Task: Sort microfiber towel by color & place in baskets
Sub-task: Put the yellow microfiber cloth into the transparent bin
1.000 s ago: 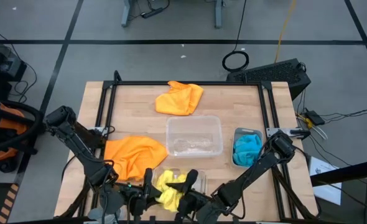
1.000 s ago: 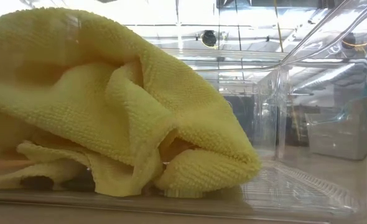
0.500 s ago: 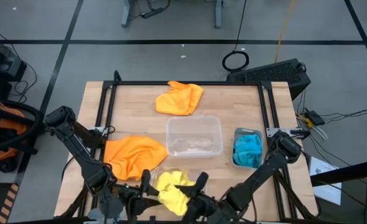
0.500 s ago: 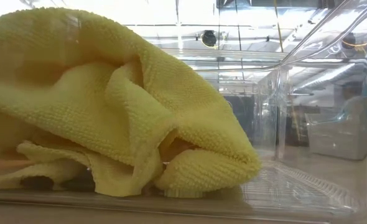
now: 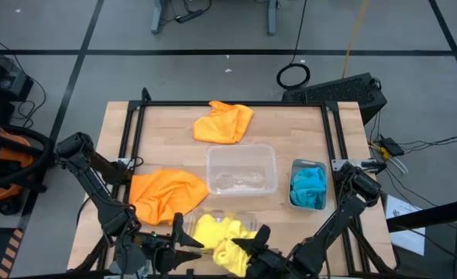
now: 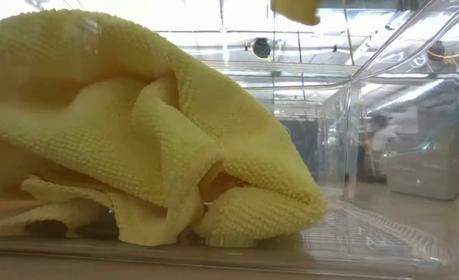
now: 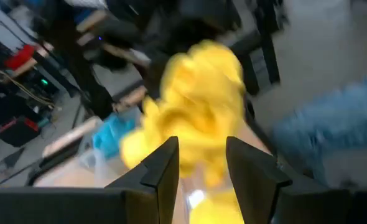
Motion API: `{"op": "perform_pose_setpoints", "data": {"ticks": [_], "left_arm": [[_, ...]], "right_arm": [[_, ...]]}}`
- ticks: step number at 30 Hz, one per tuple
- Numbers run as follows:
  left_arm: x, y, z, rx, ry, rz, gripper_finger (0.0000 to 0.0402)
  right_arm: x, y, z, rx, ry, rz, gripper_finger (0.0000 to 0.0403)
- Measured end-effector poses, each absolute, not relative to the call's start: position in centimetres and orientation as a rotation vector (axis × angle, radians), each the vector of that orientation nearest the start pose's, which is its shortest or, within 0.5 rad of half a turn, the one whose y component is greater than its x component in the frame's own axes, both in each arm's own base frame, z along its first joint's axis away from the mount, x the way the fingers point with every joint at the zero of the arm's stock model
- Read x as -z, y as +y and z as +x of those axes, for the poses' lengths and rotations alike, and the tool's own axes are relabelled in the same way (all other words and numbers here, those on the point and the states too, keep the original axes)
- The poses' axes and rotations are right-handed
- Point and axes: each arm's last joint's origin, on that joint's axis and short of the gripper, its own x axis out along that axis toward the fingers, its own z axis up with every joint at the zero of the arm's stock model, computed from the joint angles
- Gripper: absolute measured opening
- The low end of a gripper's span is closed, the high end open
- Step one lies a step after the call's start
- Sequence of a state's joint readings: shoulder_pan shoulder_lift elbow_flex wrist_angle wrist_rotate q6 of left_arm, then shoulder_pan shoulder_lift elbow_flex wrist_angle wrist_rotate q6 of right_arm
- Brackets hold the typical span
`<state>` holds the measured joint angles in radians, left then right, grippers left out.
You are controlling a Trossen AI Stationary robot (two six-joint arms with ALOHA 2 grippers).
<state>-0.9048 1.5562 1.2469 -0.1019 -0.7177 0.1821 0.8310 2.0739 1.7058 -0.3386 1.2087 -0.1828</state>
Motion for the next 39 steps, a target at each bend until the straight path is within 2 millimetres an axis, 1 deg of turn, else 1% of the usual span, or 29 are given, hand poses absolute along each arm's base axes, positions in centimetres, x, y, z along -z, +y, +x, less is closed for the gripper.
{"op": "perform_pose_setpoints", "data": {"ticks": [3,5,7,10,13,16,18,20,26,29,31,33,34,39], "left_arm": [[-32.7,-26.1,24.3,0.162,0.153,0.357,0.0139],[-32.8,-25.7,25.6,0.161,0.104,0.276,0.0139],[-31.8,-25.7,27.0,0.217,0.108,0.269,0.0139],[-29.7,-25.4,28.9,0.279,0.157,0.290,0.0139],[-28.8,-24.5,30.3,0.231,0.188,0.276,0.0139],[-28.3,-23.4,31.1,0.193,0.233,0.254,0.0139],[-28.3,-22.8,31.4,0.176,0.252,0.234,0.0139],[-28.2,-22.6,31.5,0.174,0.273,0.242,0.0139],[-27.9,-22.7,31.5,0.253,0.285,0.319,0.0136],[-27.8,-23.1,31.3,0.277,0.271,0.374,0.0106],[-27.8,-23.3,31.1,0.290,0.264,0.395,0.0071],[-27.9,-23.3,31.2,0.292,0.257,0.397,0.0027],[-27.9,-23.3,31.2,0.292,0.251,0.399,0.0015],[-28.4,-23.6,30.7,0.276,0.230,0.414,0.0008]], "right_arm": [[-25.2,32.1,32.6,0.312,0.410,-0.794,0.0008],[-25.2,32.0,32.7,0.315,0.412,-0.801,0.0008],[-25.2,31.7,33.0,0.320,0.419,-0.818,0.0008],[-25.2,31.3,33.4,0.331,0.427,-0.823,0.0008],[-25.2,31.0,33.6,0.349,0.428,-0.823,0.0008],[-25.5,30.9,33.6,0.435,0.396,-0.798,0.0010],[-25.5,30.9,33.6,0.465,0.380,-0.763,0.0020],[-25.5,31.0,33.4,0.471,0.376,-0.757,0.0040],[-25.3,31.6,32.8,0.467,0.360,-0.713,0.0130],[-25.3,31.6,32.9,0.427,0.368,-0.693,0.0168],[-25.3,31.6,33.0,0.405,0.370,-0.663,0.0185],[-25.2,31.5,33.1,0.406,0.370,-0.641,0.0195],[-25.2,31.5,33.1,0.403,0.373,-0.627,0.0198],[-24.7,31.5,32.6,0.386,0.387,-0.518,0.0203]]}}
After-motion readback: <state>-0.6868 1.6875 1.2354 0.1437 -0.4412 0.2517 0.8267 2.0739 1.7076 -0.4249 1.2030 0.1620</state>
